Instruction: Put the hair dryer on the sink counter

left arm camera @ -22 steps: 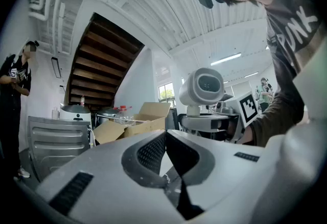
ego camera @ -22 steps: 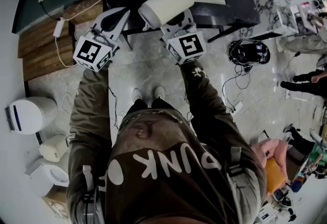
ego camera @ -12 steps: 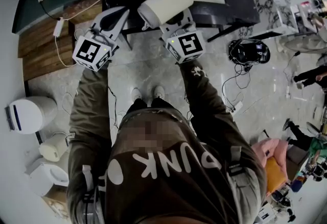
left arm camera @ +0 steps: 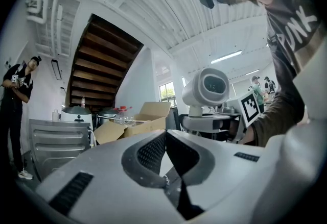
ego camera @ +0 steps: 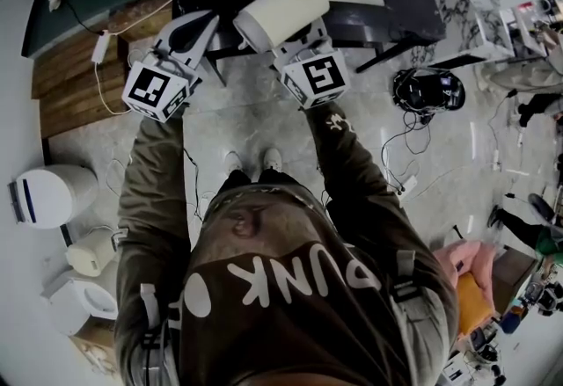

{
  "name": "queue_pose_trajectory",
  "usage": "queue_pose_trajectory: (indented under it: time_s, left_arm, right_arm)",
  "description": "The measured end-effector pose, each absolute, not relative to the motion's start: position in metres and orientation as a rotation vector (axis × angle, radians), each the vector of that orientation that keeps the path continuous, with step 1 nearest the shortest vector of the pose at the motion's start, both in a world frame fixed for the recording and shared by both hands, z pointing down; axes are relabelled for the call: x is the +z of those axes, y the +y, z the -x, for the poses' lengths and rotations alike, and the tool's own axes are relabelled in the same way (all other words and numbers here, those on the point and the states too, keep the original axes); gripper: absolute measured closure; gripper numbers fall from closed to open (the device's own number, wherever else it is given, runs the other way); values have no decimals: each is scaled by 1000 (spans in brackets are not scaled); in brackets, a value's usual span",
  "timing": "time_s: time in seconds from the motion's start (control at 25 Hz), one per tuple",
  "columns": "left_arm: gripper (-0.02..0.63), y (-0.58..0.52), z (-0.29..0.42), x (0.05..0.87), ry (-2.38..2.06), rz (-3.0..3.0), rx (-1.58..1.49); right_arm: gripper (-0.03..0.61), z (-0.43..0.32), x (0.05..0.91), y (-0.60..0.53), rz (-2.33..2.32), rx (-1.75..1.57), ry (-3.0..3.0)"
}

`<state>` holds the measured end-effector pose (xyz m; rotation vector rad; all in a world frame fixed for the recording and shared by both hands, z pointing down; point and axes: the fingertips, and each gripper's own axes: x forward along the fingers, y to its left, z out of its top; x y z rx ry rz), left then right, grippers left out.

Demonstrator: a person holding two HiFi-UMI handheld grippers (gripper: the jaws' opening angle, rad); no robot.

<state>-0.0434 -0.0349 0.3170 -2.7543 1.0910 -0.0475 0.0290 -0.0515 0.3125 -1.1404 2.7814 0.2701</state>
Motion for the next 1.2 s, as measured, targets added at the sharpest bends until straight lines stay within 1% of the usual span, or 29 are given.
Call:
queue_pose_trajectory:
  time_s: [0.28, 0.52, 0.72, 1.2]
  left_arm:
    - [612, -34, 22, 322, 1151, 2736, -67]
    - [612, -38, 19, 331, 1183, 2742, -74]
    - [612, -65, 32, 338, 1181, 2754, -68]
    - [612, -180, 86, 361, 1108, 2818, -35]
  right_arm:
    - [414, -47, 316, -50, 1080, 256, 2811]
    - [417, -55, 323, -60, 1070, 234, 2821]
    - [434, -49, 334, -91, 1112, 192, 2812]
    - [436, -1, 364, -201, 1241, 70, 2818]
